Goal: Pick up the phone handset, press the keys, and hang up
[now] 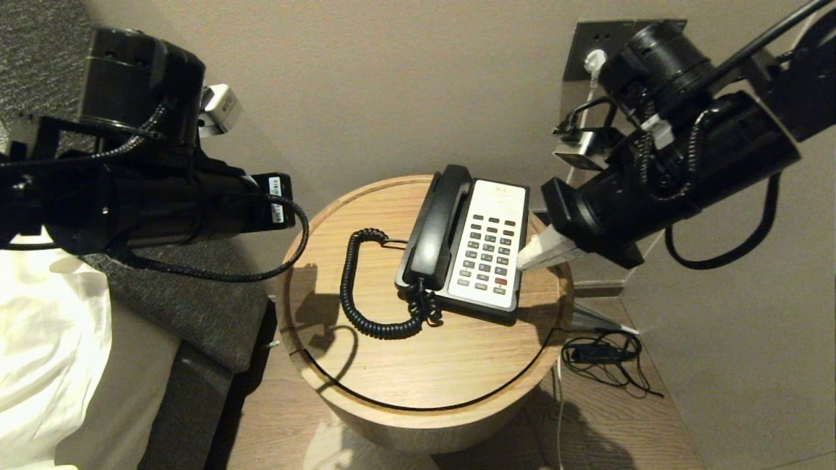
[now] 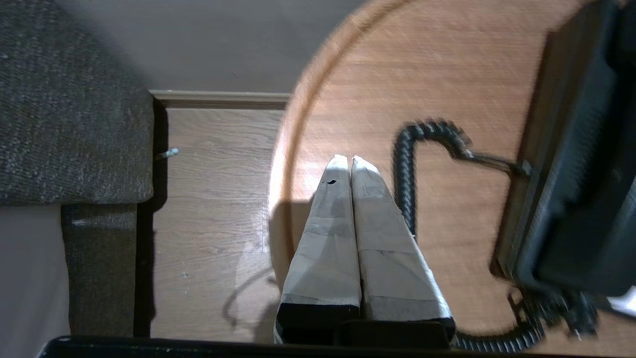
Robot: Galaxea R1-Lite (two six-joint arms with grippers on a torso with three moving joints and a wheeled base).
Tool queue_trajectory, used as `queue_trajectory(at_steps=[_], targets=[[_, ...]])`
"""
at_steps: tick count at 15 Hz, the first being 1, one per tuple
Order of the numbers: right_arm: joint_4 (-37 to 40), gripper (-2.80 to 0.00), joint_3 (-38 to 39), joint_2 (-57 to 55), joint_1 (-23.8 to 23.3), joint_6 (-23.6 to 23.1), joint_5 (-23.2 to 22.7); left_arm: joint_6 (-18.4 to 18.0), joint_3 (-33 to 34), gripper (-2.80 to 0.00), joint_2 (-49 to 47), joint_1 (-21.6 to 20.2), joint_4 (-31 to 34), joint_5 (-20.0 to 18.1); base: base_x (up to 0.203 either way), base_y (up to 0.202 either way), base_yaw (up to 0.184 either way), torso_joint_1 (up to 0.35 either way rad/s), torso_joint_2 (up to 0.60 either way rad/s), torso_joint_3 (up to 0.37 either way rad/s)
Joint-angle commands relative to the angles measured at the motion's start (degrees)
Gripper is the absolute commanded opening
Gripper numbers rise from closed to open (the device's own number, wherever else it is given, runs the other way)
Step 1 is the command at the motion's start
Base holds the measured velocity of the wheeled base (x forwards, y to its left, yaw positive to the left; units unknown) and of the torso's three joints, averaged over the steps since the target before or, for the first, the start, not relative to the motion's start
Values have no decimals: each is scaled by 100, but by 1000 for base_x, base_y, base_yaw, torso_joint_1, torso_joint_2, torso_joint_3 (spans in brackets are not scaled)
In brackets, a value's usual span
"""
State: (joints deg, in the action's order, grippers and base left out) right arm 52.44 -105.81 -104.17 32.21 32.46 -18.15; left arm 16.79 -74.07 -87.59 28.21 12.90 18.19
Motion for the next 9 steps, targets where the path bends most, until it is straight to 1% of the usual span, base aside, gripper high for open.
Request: queue_trajectory(at_steps=[1, 3, 5, 7, 8, 9], targets=[[37, -280, 192, 633, -96, 20, -6, 10, 130, -280, 226, 78, 4, 17, 0, 0, 0, 0, 0, 0], [20, -280, 631, 1213, -332, 2, 101, 15, 325, -280, 509, 88, 2, 13, 0, 0, 0, 0, 0, 0], [-24, -280, 1181, 1787, -572, -8, 170, 10, 741, -280, 932, 88, -5, 47, 0, 0, 0, 0, 0, 0], [-40, -280, 1597, 2305, -797, -17, 191, 5, 1276, -280, 1486, 51, -3, 93, 0, 0, 0, 0, 0, 0], [-42, -280, 1785, 2561, -954, -19, 195, 3, 1647, -280, 1825, -34, -1, 106, 0, 0, 0, 0, 0, 0], [-46, -280, 1966, 2804, -1105, -18, 197, -25, 2082, -280, 2202, -211, 0, 113, 0, 0, 0, 0, 0, 0]])
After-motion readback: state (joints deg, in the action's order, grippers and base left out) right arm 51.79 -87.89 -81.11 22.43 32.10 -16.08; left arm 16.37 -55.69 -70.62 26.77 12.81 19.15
